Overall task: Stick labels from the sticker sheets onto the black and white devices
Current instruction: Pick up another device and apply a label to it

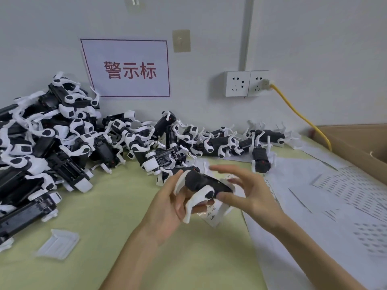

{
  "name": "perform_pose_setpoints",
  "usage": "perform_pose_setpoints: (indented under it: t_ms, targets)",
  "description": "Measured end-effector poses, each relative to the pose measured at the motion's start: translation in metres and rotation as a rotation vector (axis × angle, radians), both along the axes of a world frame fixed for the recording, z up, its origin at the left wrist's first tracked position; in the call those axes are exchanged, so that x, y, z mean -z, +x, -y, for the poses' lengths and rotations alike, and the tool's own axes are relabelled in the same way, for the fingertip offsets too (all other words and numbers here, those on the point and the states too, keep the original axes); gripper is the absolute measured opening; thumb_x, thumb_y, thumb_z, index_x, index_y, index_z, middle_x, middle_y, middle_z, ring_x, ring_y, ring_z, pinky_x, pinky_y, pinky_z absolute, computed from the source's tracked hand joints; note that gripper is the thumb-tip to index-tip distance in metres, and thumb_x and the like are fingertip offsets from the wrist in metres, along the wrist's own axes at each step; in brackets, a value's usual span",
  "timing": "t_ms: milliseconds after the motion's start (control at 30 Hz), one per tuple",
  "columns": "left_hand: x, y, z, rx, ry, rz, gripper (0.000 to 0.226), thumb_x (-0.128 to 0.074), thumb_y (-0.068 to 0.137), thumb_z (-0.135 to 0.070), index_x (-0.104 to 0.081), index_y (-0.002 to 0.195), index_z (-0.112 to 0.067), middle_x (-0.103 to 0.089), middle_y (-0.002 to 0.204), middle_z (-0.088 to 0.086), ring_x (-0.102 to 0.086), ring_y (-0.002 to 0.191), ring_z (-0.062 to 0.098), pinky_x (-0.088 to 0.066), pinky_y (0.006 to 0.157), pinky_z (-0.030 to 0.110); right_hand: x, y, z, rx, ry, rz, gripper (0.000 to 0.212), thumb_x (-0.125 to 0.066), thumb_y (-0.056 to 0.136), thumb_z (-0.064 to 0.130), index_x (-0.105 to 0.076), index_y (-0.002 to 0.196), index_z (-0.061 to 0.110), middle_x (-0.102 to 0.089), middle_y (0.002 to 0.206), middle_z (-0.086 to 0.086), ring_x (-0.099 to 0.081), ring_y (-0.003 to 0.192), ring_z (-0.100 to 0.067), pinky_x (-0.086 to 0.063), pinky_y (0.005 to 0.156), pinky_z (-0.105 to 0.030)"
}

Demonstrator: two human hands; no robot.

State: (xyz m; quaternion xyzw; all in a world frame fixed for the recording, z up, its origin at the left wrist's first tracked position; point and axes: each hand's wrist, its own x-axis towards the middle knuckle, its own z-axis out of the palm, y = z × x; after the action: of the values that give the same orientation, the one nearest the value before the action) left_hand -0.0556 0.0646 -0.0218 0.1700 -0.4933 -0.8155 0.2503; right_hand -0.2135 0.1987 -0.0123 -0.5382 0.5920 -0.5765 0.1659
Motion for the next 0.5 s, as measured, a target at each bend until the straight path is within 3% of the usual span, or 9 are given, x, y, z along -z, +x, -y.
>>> perform_pose_setpoints:
  t_ms: [67, 100, 167, 200, 267, 300, 367, 433, 500]
  targets:
    - [0.003, -0.002, -0.002, -0.043, -0.066, -0.033, 0.039, -0.056, 0.094, -0.046, -0.083, 0.095, -0.017, -0.076, 0.108, 0.019, -0.072, 0.104, 0.034, -0.06, 0.085, 0.039, 0.002, -0.001, 0.003, 0.21, 0.018, -0.061, 0.045, -0.081, 0.084, 0.011, -0.067, 0.123, 0.028, -0.067, 0.127, 0.014, -0.058, 0.122, -0.004, -0.047, 0.099, -0.028]
    - [0.005, -0.003, -0.004, -0.066, -0.13, -0.028, 0.042, -0.059, 0.096, -0.047, -0.081, 0.077, -0.017, -0.076, 0.097, 0.017, -0.07, 0.108, 0.032, -0.058, 0.091, 0.038, 0.004, -0.002, 0.003, 0.284, 0.027, -0.041, 0.04, -0.078, 0.087, 0.01, -0.066, 0.12, 0.029, -0.068, 0.123, 0.014, -0.059, 0.118, -0.002, -0.048, 0.095, -0.028]
    - [0.01, -0.006, -0.006, -0.141, -0.277, -0.007, 0.057, -0.064, 0.089, -0.052, -0.054, 0.044, -0.018, -0.062, 0.077, 0.025, -0.067, 0.106, 0.032, -0.055, 0.098, 0.039, 0.004, -0.006, 0.003, 0.325, 0.062, 0.122, 0.02, -0.069, 0.094, 0.01, -0.069, 0.109, 0.025, -0.073, 0.106, 0.009, -0.068, 0.101, -0.007, -0.049, 0.086, -0.03]
    - [0.011, -0.007, -0.007, -0.176, -0.338, 0.008, 0.059, -0.065, 0.083, -0.055, -0.043, 0.042, -0.019, -0.057, 0.075, 0.026, -0.063, 0.099, 0.029, -0.054, 0.099, 0.04, 0.003, -0.007, 0.005, 0.282, 0.102, 0.221, 0.012, -0.063, 0.098, 0.014, -0.07, 0.105, 0.021, -0.075, 0.099, 0.004, -0.071, 0.094, -0.012, -0.05, 0.083, -0.032]
    - [0.012, -0.007, -0.008, -0.192, -0.526, 0.039, 0.055, -0.063, 0.08, -0.056, -0.043, 0.044, -0.021, -0.063, 0.079, 0.013, -0.059, 0.086, 0.018, -0.049, 0.09, 0.036, 0.005, -0.005, 0.011, 0.152, 0.231, 0.36, 0.02, -0.052, 0.105, 0.024, -0.071, 0.11, 0.017, -0.077, 0.096, 0.0, -0.072, 0.088, -0.017, -0.052, 0.084, -0.037]
    - [0.013, -0.007, -0.008, -0.172, -0.624, 0.047, 0.052, -0.064, 0.082, -0.054, -0.048, 0.044, -0.021, -0.071, 0.089, -0.002, -0.063, 0.089, 0.013, -0.046, 0.085, 0.033, 0.006, -0.003, 0.014, 0.104, 0.291, 0.407, 0.024, -0.049, 0.106, 0.027, -0.068, 0.118, 0.017, -0.077, 0.099, -0.001, -0.072, 0.091, -0.018, -0.054, 0.088, -0.04]
    - [0.016, -0.009, -0.01, -0.084, -0.738, 0.055, 0.042, -0.07, 0.085, -0.04, -0.064, 0.052, -0.014, -0.073, 0.119, -0.005, -0.066, 0.113, 0.008, -0.047, 0.091, 0.03, 0.011, 0.002, 0.017, -0.01, 0.294, 0.449, 0.033, -0.052, 0.102, 0.036, -0.061, 0.129, 0.019, -0.076, 0.11, -0.003, -0.072, 0.104, -0.021, -0.054, 0.096, -0.044]
    - [0.018, -0.01, -0.013, -0.04, -0.767, 0.08, 0.023, -0.074, 0.082, -0.025, -0.073, 0.065, -0.011, -0.07, 0.126, -0.003, -0.063, 0.122, 0.01, -0.048, 0.097, 0.031, 0.017, 0.008, 0.014, -0.087, 0.235, 0.426, 0.042, -0.061, 0.091, 0.039, -0.059, 0.131, 0.025, -0.075, 0.116, -0.002, -0.071, 0.109, -0.021, -0.053, 0.093, -0.036]
    - [0.017, -0.011, -0.016, -0.021, -0.717, 0.115, 0.016, -0.07, 0.082, -0.023, -0.073, 0.067, -0.018, -0.072, 0.111, -0.008, -0.065, 0.111, 0.012, -0.048, 0.09, 0.027, 0.019, 0.011, 0.011, -0.048, 0.175, 0.393, 0.043, -0.068, 0.085, 0.036, -0.061, 0.127, 0.03, -0.076, 0.113, 0.001, -0.072, 0.105, -0.017, -0.052, 0.085, -0.027]
